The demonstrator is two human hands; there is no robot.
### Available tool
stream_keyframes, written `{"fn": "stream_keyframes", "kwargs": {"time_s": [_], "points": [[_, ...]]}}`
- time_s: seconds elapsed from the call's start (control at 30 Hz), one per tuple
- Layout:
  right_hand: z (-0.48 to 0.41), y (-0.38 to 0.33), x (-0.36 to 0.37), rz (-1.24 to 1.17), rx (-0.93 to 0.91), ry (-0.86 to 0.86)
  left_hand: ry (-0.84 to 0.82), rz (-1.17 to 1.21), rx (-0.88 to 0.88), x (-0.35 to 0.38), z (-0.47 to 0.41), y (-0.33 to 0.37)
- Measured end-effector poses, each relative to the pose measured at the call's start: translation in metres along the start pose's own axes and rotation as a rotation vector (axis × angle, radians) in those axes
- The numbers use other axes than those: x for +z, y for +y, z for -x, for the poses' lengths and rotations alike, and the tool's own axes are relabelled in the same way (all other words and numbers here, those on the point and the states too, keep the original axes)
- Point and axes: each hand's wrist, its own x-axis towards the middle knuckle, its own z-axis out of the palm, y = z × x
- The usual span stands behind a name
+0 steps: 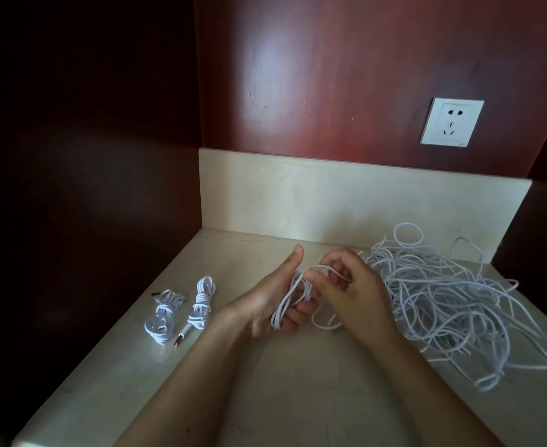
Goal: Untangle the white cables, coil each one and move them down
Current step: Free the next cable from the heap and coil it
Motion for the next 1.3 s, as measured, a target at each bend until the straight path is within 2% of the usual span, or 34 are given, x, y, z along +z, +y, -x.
{"fn": "stream_keyframes", "kwargs": {"time_s": [0.1, 0.37, 0.57, 0.67, 0.83, 0.93, 1.13, 1.3], "points": [[0.001, 0.004, 0.002, -0.049, 0.039, -0.009, -0.066, -0.020, -0.024, 0.000, 0.000, 0.000], [0.002, 0.007, 0.004, -0.037, -0.001, -0.041, -0.134, -0.066, -0.004, 0.000, 0.003, -0.002], [0.002, 0.009, 0.004, 0.031, -0.026, -0.063, -0.049, -0.167, 0.068, 0.002, 0.004, -0.002], [0.003, 0.010, 0.004, 0.100, -0.015, -0.037, 0.061, -0.207, 0.207, 0.004, 0.001, -0.003], [0.001, 0.012, 0.005, 0.265, -0.033, -0.021, 0.487, -0.227, 0.564, 0.007, -0.006, -0.004], [0.000, 0.014, 0.006, 0.371, -0.074, -0.032, 0.617, -0.028, 0.673, 0.007, -0.006, -0.003], [-0.002, 0.016, 0.003, 0.488, -0.150, -0.175, 0.486, 0.720, 0.724, -0.004, -0.007, 0.010], [0.001, 0.023, 0.002, 0.446, -0.111, -0.225, 0.515, 1.027, 0.801, -0.034, 0.002, 0.014]]}}
